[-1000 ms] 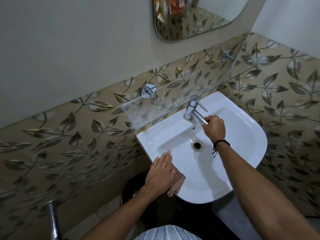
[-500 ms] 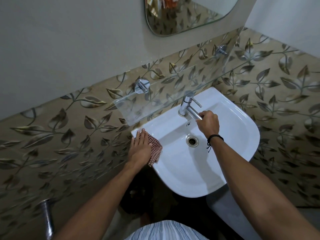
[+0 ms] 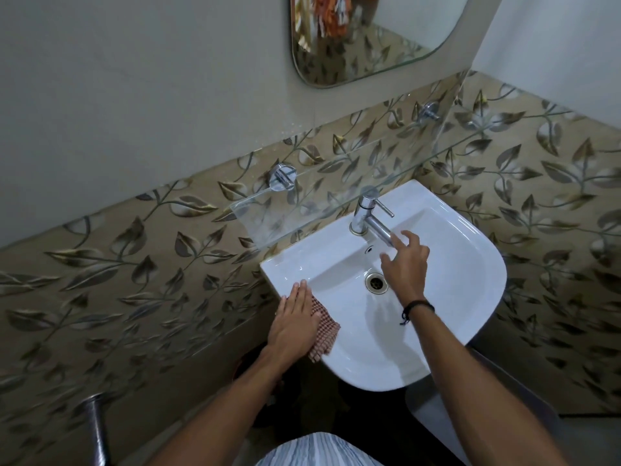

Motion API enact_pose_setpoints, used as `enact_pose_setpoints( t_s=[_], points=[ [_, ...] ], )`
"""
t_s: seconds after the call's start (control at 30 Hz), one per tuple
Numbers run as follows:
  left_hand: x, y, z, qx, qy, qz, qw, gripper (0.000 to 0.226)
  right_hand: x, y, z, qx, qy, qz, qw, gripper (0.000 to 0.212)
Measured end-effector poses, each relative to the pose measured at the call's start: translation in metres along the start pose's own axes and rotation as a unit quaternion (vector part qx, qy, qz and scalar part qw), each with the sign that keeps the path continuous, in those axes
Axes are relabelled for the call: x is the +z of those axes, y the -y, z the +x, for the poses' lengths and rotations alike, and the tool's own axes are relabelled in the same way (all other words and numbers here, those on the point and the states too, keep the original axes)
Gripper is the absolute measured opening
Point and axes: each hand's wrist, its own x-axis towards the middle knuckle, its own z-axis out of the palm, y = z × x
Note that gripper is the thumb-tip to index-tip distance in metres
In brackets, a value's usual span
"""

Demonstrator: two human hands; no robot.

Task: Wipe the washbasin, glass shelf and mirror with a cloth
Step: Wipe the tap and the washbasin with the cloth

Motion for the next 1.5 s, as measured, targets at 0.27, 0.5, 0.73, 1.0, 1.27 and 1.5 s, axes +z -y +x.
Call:
enact_pose_setpoints(
  t_s=[0.27,0.5,0.73,1.0,1.27,1.5],
  points=[
    [-0.024,0.022,0.029,-0.025,-0.003,-0.072,0.997,0.068,0.046,0.003,-0.126,-0.075,0.137,0.114,0.981,0.030],
    [-0.010,0.030,0.011,0.017,-0.034,-0.207,0.978,0.057,0.066,0.039,-0.145,-0.106,0.236,0.084,0.962,0.038],
    [-0.015,0.041,0.009,0.011,-0.095,-0.270,0.958,0.038,0.054,0.025,-0.140,-0.060,0.229,-0.059,0.970,0.026],
    [-0.050,0.035,0.065,0.099,-0.098,-0.180,0.974,0.045,0.082,0.054,-0.159,-0.100,0.263,0.008,0.960,0.052],
    [-0.029,0.030,0.088,0.124,-0.051,-0.110,0.985,0.060,0.064,0.015,-0.178,-0.086,0.242,-0.059,0.965,0.048],
    [-0.011,0.027,0.082,0.129,-0.124,-0.024,0.983,0.065,0.075,0.028,-0.178,-0.054,0.196,-0.043,0.978,0.050]
  ],
)
